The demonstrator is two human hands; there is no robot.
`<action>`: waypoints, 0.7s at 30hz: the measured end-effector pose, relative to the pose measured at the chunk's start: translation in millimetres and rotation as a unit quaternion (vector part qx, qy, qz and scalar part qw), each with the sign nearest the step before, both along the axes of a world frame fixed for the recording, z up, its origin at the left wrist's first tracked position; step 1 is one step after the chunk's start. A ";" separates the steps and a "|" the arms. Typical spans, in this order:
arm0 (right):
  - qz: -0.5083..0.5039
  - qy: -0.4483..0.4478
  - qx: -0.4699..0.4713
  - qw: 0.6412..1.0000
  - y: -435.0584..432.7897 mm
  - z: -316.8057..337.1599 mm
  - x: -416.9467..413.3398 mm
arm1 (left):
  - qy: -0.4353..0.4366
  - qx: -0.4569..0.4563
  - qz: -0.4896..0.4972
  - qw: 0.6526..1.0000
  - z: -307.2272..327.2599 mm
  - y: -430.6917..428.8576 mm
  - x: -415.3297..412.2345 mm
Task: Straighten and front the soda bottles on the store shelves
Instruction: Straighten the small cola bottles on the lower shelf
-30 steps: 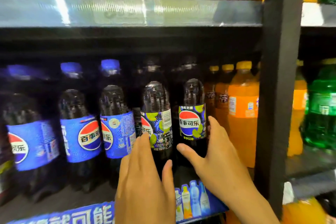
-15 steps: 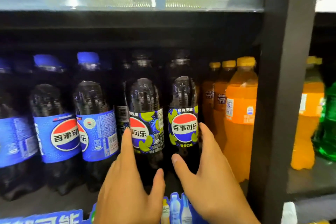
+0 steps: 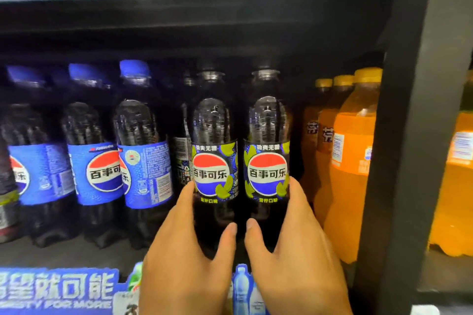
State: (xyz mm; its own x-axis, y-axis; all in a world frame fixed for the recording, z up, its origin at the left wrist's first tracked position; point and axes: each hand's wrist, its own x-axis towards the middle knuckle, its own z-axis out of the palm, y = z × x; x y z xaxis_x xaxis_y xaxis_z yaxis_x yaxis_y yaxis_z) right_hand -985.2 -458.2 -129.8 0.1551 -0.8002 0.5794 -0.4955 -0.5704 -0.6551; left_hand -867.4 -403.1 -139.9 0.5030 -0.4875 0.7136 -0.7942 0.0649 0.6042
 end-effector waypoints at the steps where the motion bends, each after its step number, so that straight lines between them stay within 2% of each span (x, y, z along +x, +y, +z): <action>1: -0.004 0.001 0.003 1.000 -0.1 -0.2 0.7 | -0.001 0.000 0.002 1.000 0.3 0.1 -0.1; 4: -0.026 0.004 0.018 0.999 0.5 -0.2 1.3 | 0.001 -0.008 -0.013 1.000 2.1 1.8 -0.1; 7: -0.023 -0.049 -0.010 0.998 4.6 2.1 3.7 | 0.021 -0.051 -0.055 0.997 6.2 10.4 1.8; 9: -0.045 -0.098 -0.094 0.990 10.0 2.1 3.9 | 0.021 -0.098 -0.083 0.991 10.3 20.3 8.7; 12: -0.089 -0.125 -0.261 0.953 23.1 3.6 8.4 | -0.012 -0.129 -0.080 0.988 17.9 37.5 28.8; 14: -0.082 -0.140 -0.295 0.942 35.4 4.8 23.6 | -0.037 -0.138 -0.052 0.988 21.8 47.7 48.6; 17: -0.034 -0.121 -0.274 0.953 54.2 7.2 58.9 | -0.063 -0.146 -0.024 0.987 25.6 59.3 78.4; 21: -0.016 -0.054 -0.163 0.985 68.5 6.4 102.4 | -0.047 -0.124 0.003 0.991 21.4 66.1 116.1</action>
State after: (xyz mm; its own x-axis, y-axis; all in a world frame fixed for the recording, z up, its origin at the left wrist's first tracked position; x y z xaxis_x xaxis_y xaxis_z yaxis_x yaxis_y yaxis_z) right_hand -882.8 -389.7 -123.5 0.0564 -0.5716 0.8186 -0.4534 -0.7452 -0.4890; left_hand -751.3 -337.0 -118.4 0.4313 -0.2885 0.8548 -0.8466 0.1982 0.4940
